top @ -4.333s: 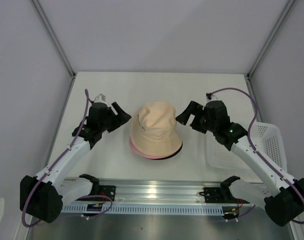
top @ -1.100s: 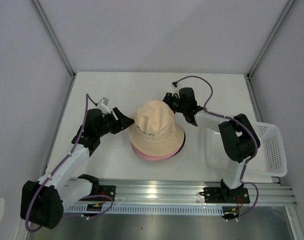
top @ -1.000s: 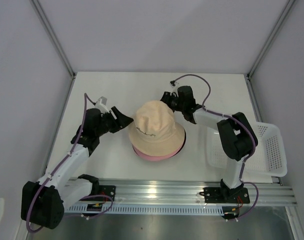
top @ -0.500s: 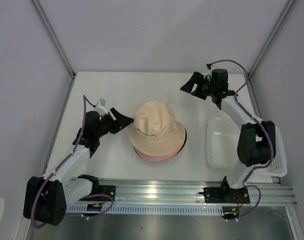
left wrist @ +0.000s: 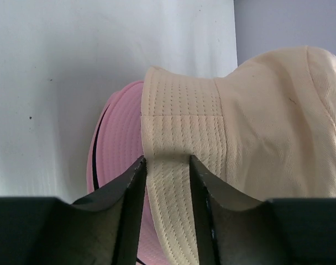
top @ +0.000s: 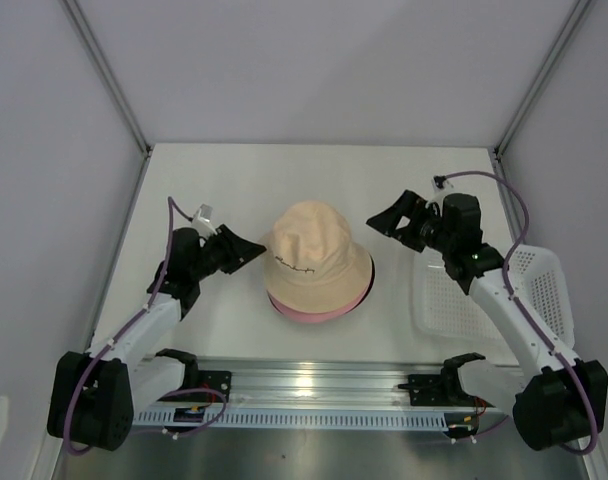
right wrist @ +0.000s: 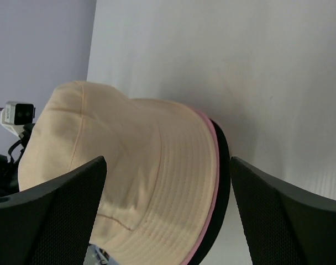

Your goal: Stack the hats

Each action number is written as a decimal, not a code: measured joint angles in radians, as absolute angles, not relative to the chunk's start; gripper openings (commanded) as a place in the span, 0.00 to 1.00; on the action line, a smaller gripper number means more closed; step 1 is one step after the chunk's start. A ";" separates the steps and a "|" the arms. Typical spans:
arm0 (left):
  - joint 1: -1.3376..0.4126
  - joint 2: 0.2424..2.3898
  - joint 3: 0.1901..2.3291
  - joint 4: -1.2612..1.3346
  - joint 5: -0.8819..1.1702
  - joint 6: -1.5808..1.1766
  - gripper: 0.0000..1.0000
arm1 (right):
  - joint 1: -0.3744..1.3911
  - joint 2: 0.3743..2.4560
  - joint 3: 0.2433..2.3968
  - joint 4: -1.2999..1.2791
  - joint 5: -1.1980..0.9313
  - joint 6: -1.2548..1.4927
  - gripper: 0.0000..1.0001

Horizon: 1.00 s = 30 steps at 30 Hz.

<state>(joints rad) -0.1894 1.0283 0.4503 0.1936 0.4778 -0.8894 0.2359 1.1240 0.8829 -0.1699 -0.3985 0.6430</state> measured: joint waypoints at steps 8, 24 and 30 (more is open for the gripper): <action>-0.195 1.031 0.426 0.184 0.466 -0.888 0.06 | 0.374 0.910 0.694 -0.189 -0.281 0.819 0.91; -0.358 1.023 0.406 0.112 0.315 -0.865 0.01 | 0.541 0.966 0.572 -0.067 -0.118 0.969 0.82; -0.404 1.065 0.398 0.120 0.290 -0.864 0.01 | 0.543 1.012 0.569 -0.004 -0.109 0.977 0.80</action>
<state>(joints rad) -0.4038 1.0653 0.3981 0.1196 0.2905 -0.8642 0.5434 1.0122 0.5694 -0.0044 -0.1085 0.9771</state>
